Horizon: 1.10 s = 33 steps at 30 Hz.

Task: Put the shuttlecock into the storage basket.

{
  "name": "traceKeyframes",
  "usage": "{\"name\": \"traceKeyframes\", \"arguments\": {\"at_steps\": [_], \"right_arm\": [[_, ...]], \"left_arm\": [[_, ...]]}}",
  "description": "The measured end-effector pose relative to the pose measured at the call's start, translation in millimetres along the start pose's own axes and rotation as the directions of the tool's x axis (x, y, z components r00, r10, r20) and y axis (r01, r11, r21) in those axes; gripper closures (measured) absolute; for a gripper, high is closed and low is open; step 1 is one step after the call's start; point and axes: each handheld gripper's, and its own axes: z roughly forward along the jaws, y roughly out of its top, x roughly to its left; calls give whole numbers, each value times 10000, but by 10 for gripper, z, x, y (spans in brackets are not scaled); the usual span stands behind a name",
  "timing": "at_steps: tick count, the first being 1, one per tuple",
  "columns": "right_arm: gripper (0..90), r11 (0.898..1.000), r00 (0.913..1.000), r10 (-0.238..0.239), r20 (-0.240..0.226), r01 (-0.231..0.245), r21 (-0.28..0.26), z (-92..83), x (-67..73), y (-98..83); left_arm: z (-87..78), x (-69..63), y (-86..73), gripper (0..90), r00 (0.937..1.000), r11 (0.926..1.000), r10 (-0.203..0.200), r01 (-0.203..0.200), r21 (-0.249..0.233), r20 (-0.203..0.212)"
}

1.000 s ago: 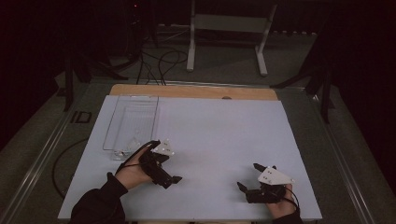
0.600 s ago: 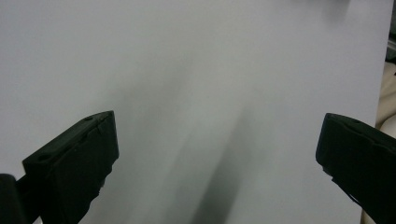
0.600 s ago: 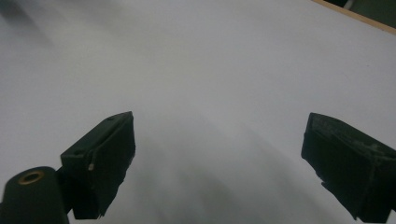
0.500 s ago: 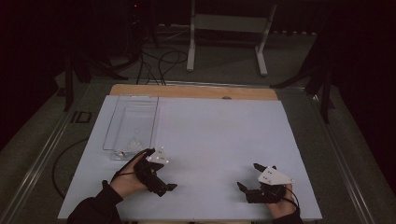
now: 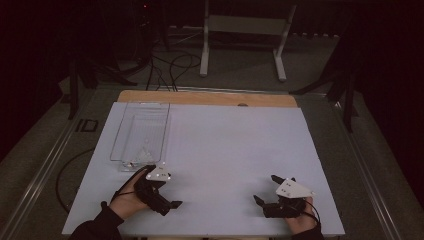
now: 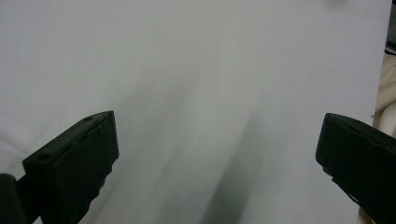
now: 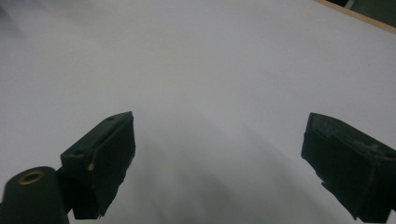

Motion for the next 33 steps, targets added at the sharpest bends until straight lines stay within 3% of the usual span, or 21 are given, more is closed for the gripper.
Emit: {"name": "traceKeyframes", "arguments": {"at_steps": [12,22,25,30,33], "right_arm": [[97,10000,10000,27,-19,-27,69,2,4,-1],[97,10000,10000,20,-33,-20,59,3,-2,-2],[97,10000,10000,12,-33,-12,74,1,-2,-2],[97,10000,10000,43,-51,-43,79,6,2,-3],[97,10000,10000,38,-49,-38,67,5,1,-3]], "left_arm": [[-84,27,-181,0,9980,9988,-408,396,-272,-476],[-131,13,-312,0,9903,9960,-703,630,-634,-1202],[-132,17,-337,0,9891,9950,-800,718,-697,-1238],[-137,54,-403,1,9819,9891,-1264,1140,-929,-1409],[-132,62,-424,1,9816,9887,-1336,1225,-868,-1367]]}}
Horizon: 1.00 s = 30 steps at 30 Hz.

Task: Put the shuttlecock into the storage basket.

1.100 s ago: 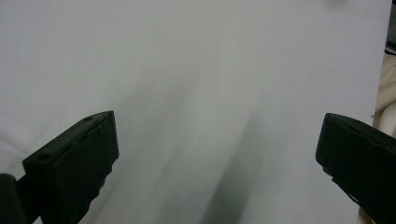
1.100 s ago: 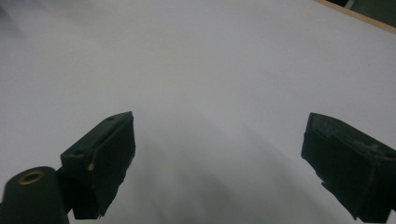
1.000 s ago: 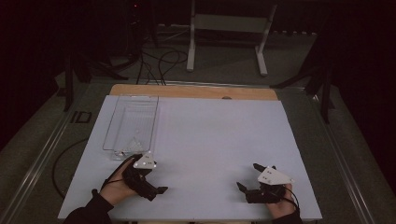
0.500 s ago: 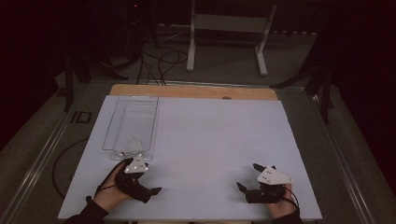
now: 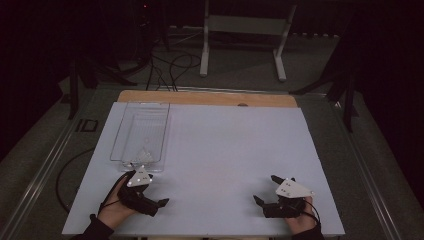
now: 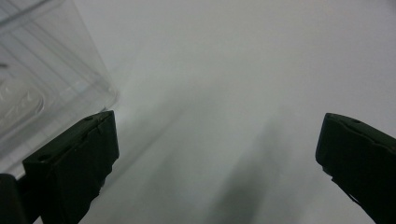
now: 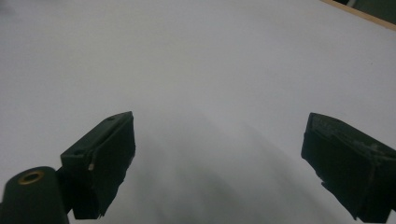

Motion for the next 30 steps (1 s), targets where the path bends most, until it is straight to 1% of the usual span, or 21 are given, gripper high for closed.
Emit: {"name": "traceKeyframes", "arguments": {"at_steps": [1,2,3,4,5,6,7,10,11,13,15,18,20,21,26,27,30], "right_arm": [[97,10000,10000,2,2,-2,0,0,0,0],[97,10000,10000,2,2,-2,0,0,0,0],[97,10000,10000,7,10,-7,17,2,-1,-2],[97,10000,10000,7,10,-7,17,2,-1,-2],[97,10000,10000,9,7,-9,5,3,-3,-2],[97,10000,10000,9,7,-9,5,3,-3,-2],[97,10000,10000,-15,17,15,9,0,-5,-2],[97,10000,10000,44,13,-44,15,1,-6,-3],[97,10000,10000,47,10,-47,25,3,-9,-6],[97,10000,10000,34,24,-34,31,4,-8,-6],[97,10000,10000,18,31,-18,2,0,-6,-3],[97,10000,10000,34,39,-34,17,-3,-8,-3],[97,10000,10000,25,47,-25,20,-5,-11,-4],[97,10000,10000,-3,41,3,18,-5,-11,-3],[97,10000,10000,2,13,-2,11,-4,-12,-5],[97,10000,10000,3,24,-3,0,-4,-13,-6],[97,10000,10000,-1,20,1,2,-3,-13,-6]], "left_arm": [[7,12,-16,1,9998,9998,-201,201,-63,-13],[7,12,-16,1,9998,9998,-201,201,-63,-13],[15,25,-29,1,9991,9991,-394,392,-145,-124],[15,25,-29,1,9991,9991,-394,392,-145,-124],[18,33,-38,1,9982,9984,-521,514,-244,-307],[18,33,-38,1,9982,9984,-521,514,-244,-307],[20,36,-45,1,9974,9978,-610,599,-280,-388],[30,29,-52,1,9971,9982,-573,562,-228,-509],[44,21,-61,1,9961,9984,-533,519,-224,-701],[52,21,-68,1,9958,9984,-530,512,-252,-747],[65,27,-78,1,9946,9978,-629,611,-247,-825],[68,29,-82,1,9943,9977,-631,608,-287,-858],[66,31,-82,2,9933,9970,-714,683,-369,-913],[62,39,-88,1,9928,9964,-723,677,-502,-957],[58,55,-104,2,9902,9945,-851,775,-711,-1107],[50,64,-107,2,9891,9926,-906,804,-905,-1157],[48,66,-100,2,9898,9922,-922,822,-939,-1083]]}}
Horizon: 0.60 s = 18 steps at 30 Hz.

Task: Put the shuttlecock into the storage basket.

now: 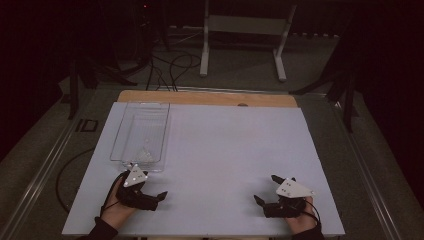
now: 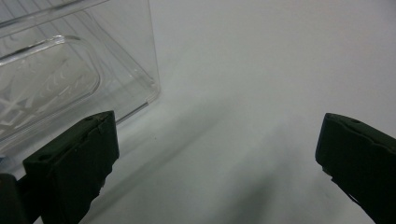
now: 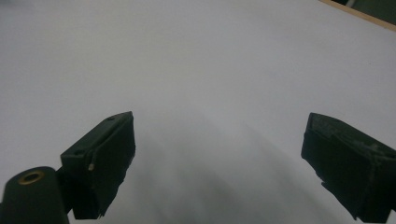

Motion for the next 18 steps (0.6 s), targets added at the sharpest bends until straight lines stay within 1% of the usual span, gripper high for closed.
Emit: {"name": "traceKeyframes", "arguments": {"at_steps": [1,8,9,10,12,18], "right_arm": [[97,10000,10000,8,-11,-8,15,4,2,-1],[97,10000,10000,-21,16,21,32,7,3,0],[97,10000,10000,7,24,-7,38,7,3,0],[97,10000,10000,7,24,-7,38,7,3,0],[97,10000,10000,-1,22,1,23,10,3,-2],[97,10000,10000,4,8,-4,43,9,1,-4]], "left_arm": [[0,-3,3,2,10000,10000,33,-33,-81,-25],[23,-28,-12,2,9997,9996,154,-158,-215,-163],[26,-30,-14,2,9995,9996,184,-190,-227,-264],[28,-30,-16,2,9994,9995,191,-198,-246,-280],[28,-25,-18,2,9996,9994,142,-149,-308,-234],[26,-30,-23,7,9994,9991,93,-107,-421,-321]]}}
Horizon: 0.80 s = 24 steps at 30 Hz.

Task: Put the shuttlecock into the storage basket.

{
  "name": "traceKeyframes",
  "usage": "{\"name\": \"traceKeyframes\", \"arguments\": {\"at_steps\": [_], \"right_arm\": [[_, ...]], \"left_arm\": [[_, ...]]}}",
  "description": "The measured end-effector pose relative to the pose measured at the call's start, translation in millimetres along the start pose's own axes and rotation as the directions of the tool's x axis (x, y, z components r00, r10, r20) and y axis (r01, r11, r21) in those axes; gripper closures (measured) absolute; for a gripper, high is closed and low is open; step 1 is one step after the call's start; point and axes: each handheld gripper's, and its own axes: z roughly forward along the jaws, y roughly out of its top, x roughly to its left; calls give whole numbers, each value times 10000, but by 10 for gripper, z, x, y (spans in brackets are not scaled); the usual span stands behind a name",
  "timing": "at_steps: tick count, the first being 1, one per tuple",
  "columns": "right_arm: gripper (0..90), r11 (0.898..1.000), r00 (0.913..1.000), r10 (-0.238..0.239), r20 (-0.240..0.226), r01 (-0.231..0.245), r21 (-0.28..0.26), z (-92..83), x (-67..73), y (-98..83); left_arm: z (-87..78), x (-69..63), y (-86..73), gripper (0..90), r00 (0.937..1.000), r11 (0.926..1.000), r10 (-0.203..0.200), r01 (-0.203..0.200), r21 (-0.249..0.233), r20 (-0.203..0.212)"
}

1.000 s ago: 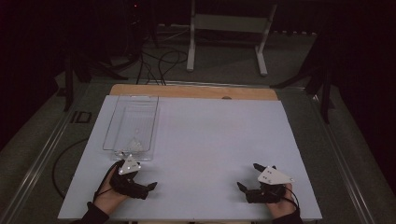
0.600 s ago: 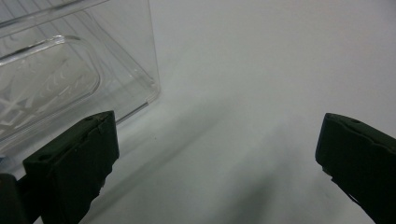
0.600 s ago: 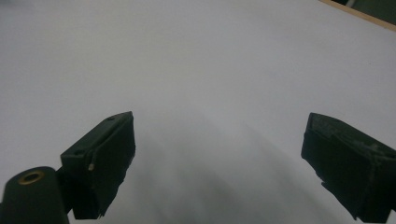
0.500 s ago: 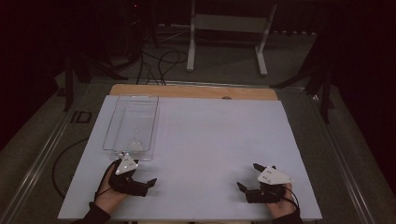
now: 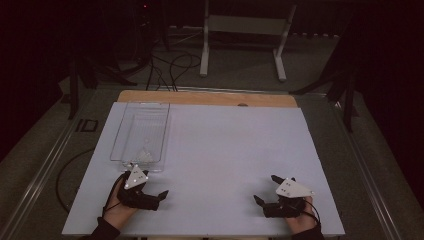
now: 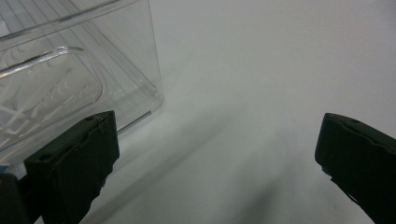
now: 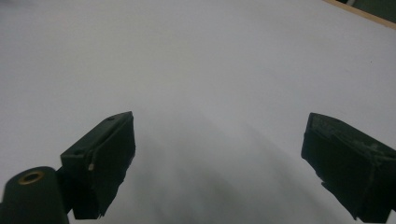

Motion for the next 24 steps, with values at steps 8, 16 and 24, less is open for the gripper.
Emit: {"name": "traceKeyframes", "arguments": {"at_steps": [8,16,24], "right_arm": [[97,10000,10000,4,-23,-4,-1,2,-2,-3],[97,10000,10000,34,-38,-34,15,7,-1,-4],[97,9999,9999,102,-63,-101,26,13,-2,-8]], "left_arm": [[-4,0,-2,7,9999,9999,-52,51,-100,-110],[5,-9,-6,7,9999,9999,-56,55,-88,-129],[20,-8,-15,7,9999,10000,-70,69,-53,-109]]}}
